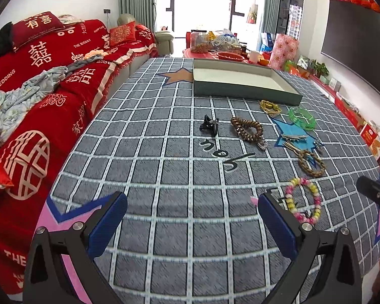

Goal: Organize jewelry
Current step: 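Grasp the black hair clip with the left tool while the right tool grasps the silver heart pendant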

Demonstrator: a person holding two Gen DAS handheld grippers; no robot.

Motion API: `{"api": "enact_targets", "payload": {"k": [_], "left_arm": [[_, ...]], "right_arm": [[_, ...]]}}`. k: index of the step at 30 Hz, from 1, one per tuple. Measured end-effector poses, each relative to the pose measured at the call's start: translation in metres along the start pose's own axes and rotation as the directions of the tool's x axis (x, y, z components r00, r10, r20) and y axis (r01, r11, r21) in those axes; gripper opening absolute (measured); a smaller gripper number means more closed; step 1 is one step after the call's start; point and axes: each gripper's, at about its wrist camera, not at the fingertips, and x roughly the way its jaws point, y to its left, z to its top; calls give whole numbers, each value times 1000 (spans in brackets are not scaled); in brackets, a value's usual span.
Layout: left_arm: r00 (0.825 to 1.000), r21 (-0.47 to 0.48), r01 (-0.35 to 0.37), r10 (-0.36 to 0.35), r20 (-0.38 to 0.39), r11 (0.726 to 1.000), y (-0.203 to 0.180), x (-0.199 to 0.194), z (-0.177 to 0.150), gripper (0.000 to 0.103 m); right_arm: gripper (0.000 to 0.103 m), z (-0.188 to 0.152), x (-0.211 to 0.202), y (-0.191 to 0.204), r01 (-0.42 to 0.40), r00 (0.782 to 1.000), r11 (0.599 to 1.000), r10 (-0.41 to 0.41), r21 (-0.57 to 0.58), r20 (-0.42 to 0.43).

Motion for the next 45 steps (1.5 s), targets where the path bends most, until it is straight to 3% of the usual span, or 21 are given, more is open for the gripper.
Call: {"api": "enact_targets", "payload": {"k": [2,9,17,24,28,29,31,32,33,35,39,45], "left_arm": [[1000,4,6,-6,-21,1000,2,9,12,103],[995,21,11,-9,-97,1000,6,49,52,103],[989,80,1,11,-145,997,-9,92,78,103],[983,117,4,18,-185,993,-25,121,87,102],[980,129,29,-3,-198,991,-30,129,89,81],[980,127,36,-10,-200,991,-31,129,90,78],[980,125,65,-40,-195,990,-32,128,91,51],[981,134,68,-42,-191,989,-34,127,92,43],[981,147,68,-40,-188,987,-35,128,93,40],[981,150,79,-51,-186,986,-34,125,93,39],[982,125,112,-90,-166,986,-29,111,100,37],[982,92,163,-153,-108,982,-24,79,137,37]], "right_arm": [[103,8,8,-1,41,999,999,-41,-22,-24],[103,48,43,-21,36,992,999,-34,19,-119],[102,78,95,-27,66,976,997,-70,-26,-204],[81,83,127,-18,82,964,992,-102,-91,-244],[67,86,131,-7,90,965,987,-119,-135,-233],[57,87,130,-4,88,965,986,-119,-140,-233],[39,88,129,2,81,967,985,-115,-154,-228],[24,88,129,5,73,968,985,-108,-158,-228],[17,88,129,7,69,968,985,-105,-158,-230],[17,90,129,9,63,967,986,-99,-154,-235],[17,101,123,0,-19,970,997,0,-78,-242],[17,142,101,-6,-121,973,993,120,7,-199]]}}
